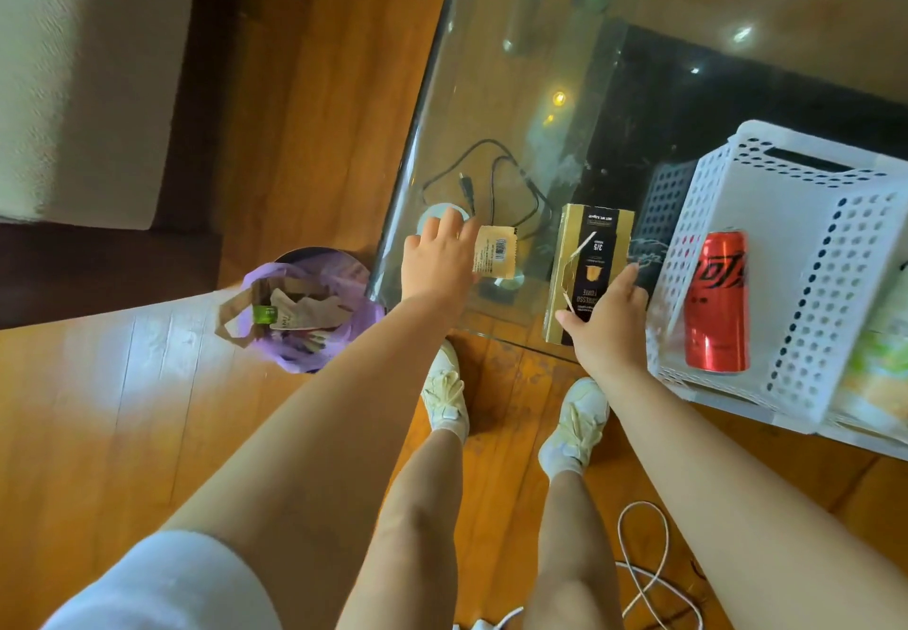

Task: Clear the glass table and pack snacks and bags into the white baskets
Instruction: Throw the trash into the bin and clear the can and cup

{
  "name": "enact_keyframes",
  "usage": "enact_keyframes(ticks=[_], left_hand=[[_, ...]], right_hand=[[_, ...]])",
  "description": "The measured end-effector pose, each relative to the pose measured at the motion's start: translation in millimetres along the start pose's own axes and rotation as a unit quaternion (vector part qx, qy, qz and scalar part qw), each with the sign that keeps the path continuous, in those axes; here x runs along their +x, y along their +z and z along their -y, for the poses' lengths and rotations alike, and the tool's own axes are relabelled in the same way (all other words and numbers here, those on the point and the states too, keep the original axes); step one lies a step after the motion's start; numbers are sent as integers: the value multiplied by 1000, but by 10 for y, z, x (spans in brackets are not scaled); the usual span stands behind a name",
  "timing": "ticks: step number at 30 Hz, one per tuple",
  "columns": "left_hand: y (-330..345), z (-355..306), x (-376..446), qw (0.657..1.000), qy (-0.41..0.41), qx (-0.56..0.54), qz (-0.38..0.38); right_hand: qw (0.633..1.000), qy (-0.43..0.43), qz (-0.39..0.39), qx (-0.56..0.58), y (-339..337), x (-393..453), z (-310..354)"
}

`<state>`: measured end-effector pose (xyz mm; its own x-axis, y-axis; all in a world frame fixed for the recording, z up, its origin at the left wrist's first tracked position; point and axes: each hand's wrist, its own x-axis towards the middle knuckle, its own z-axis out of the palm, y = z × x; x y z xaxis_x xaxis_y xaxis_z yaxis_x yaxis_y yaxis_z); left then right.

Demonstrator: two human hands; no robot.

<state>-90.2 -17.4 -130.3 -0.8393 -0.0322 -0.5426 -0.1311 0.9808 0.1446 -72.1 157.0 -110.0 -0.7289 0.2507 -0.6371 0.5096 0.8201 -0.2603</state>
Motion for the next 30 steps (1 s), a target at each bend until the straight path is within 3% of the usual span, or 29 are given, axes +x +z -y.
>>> enact_keyframes(ticks=[4,11,14,17,19,22,25,30], left_hand=[[67,1,5,1000,-20,-12,-20],[37,16,28,994,-87,-63,7],[15,62,-77,982,-87,-165,29],[5,191,-329,954,-142,-263,32],[2,322,-544,912,-200,-359,10],[18,586,-861,803,-308,-510,-1],[135,903,-1155,714,-380,-588,-19],[413,1350,-1512,637,-476,-604,-50]], right_hand=[[998,43,-6,33,81,70,-27],[989,108,17,96,39,172,-2],[995,72,30,66,-9,98,-5],[997,10,46,69,-100,-51,-21],[993,-25,63,95,-174,-151,29],[988,-78,103,83,-202,-320,186],[976,-116,169,75,-46,-500,410],[941,-152,291,79,504,-764,768]])
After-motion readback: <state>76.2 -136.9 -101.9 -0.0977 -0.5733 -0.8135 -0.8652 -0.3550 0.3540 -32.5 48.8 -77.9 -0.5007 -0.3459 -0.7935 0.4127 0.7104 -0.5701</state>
